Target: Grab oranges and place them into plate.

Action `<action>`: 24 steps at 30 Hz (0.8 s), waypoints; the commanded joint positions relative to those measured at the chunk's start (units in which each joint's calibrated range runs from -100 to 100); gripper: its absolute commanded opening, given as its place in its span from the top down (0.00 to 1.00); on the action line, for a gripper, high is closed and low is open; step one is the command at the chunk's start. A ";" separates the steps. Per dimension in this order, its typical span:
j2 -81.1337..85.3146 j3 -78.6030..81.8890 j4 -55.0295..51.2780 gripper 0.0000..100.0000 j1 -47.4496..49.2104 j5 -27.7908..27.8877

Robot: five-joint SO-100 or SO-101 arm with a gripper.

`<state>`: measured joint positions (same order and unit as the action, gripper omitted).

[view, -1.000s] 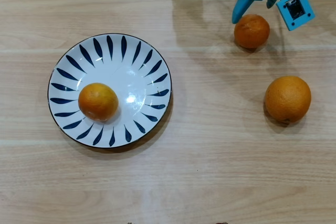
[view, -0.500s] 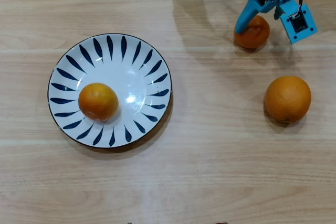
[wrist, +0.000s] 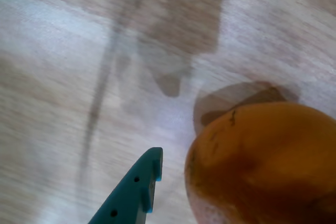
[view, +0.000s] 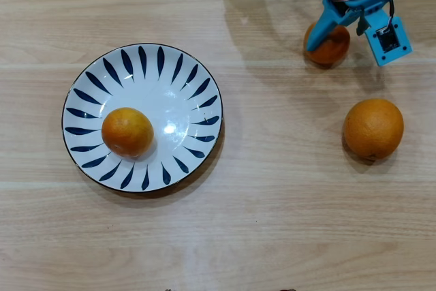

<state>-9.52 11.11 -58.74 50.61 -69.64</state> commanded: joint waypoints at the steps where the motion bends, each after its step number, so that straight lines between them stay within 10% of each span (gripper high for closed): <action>1: -0.71 -1.65 1.11 0.59 -1.18 -0.30; 24: -1.47 0.52 0.94 0.70 -2.22 -0.30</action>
<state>-11.30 11.91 -58.40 48.50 -69.64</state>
